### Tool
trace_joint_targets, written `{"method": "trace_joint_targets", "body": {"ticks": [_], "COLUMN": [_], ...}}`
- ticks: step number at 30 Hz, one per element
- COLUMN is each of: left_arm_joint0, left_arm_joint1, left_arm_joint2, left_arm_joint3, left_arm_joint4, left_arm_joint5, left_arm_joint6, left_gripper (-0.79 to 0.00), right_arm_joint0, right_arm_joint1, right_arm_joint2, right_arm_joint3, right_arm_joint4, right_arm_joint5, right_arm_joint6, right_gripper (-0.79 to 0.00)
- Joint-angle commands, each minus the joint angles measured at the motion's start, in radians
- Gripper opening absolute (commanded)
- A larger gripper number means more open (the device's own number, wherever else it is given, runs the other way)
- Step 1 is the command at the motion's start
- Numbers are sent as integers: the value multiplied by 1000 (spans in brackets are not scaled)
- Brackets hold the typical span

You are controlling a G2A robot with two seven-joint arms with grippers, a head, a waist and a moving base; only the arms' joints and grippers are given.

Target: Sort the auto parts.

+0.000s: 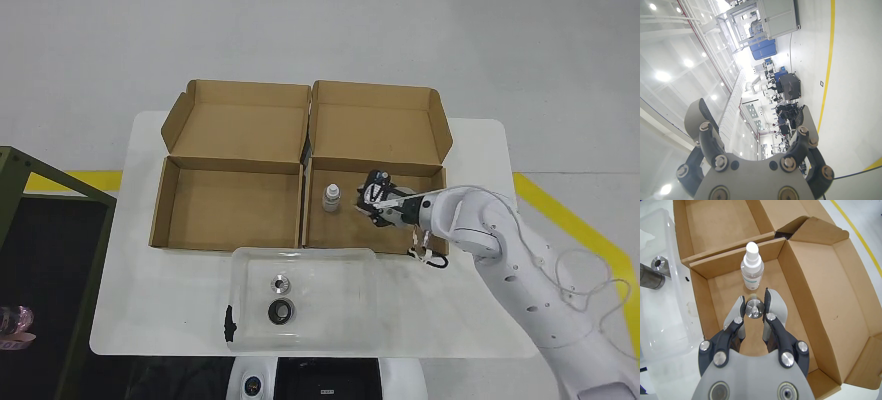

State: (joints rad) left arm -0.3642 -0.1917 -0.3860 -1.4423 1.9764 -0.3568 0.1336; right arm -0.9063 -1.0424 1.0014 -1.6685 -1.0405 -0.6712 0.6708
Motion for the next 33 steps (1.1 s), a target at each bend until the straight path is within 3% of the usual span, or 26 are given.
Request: {"method": "trace_joint_targets", "body": {"ticks": [1,21,29,31,33], "left_arm_joint0": [0,0,0,0,0], "left_arm_joint1": [0,0,0,0,0], "left_arm_joint2": [0,0,0,0,0], "left_arm_joint3": [0,0,0,0,0], "left_arm_joint4": [0,0,0,0,0], "left_arm_joint5": [0,0,0,0,0], "left_arm_joint6": [0,0,0,0,0], "left_gripper": [0,0,0,0,0], "right_arm_joint0": [14,77,91,94,95], "right_arm_joint1": [-5,-51,-65,-68,-70], "right_arm_joint2": [-21,-151,-177,-180,-182], "right_arm_joint3": [11,133,157,161,156], "right_arm_joint4": [-15,-99,-107,-107,-108], "right_arm_joint5": [5,100,109,110,112], "right_arm_joint6": [11,24,24,20,18], "right_gripper": [-785,-785,-622,-557,-434]}}
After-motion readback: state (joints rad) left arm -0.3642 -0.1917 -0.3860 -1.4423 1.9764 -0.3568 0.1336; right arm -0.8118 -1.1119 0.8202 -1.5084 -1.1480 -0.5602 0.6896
